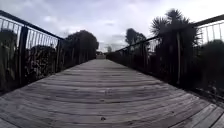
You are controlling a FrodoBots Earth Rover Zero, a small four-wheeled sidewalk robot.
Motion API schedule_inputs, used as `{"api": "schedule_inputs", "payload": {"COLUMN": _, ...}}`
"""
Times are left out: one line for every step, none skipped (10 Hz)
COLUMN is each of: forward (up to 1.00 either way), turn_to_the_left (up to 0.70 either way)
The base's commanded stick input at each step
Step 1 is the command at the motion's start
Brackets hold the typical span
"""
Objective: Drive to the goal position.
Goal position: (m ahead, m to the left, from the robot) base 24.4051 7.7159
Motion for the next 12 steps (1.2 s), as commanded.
{"api": "schedule_inputs", "payload": {"forward": 0.07, "turn_to_the_left": 0.00}}
{"api": "schedule_inputs", "payload": {"forward": 0.07, "turn_to_the_left": 0.00}}
{"api": "schedule_inputs", "payload": {"forward": 0.07, "turn_to_the_left": 0.00}}
{"api": "schedule_inputs", "payload": {"forward": 0.07, "turn_to_the_left": 0.00}}
{"api": "schedule_inputs", "payload": {"forward": 0.07, "turn_to_the_left": 0.00}}
{"api": "schedule_inputs", "payload": {"forward": 0.07, "turn_to_the_left": 0.00}}
{"api": "schedule_inputs", "payload": {"forward": 0.07, "turn_to_the_left": 0.00}}
{"api": "schedule_inputs", "payload": {"forward": 0.07, "turn_to_the_left": 0.00}}
{"api": "schedule_inputs", "payload": {"forward": 0.07, "turn_to_the_left": 0.00}}
{"api": "schedule_inputs", "payload": {"forward": 0.07, "turn_to_the_left": 0.00}}
{"api": "schedule_inputs", "payload": {"forward": 0.07, "turn_to_the_left": 0.00}}
{"api": "schedule_inputs", "payload": {"forward": 0.07, "turn_to_the_left": 0.00}}
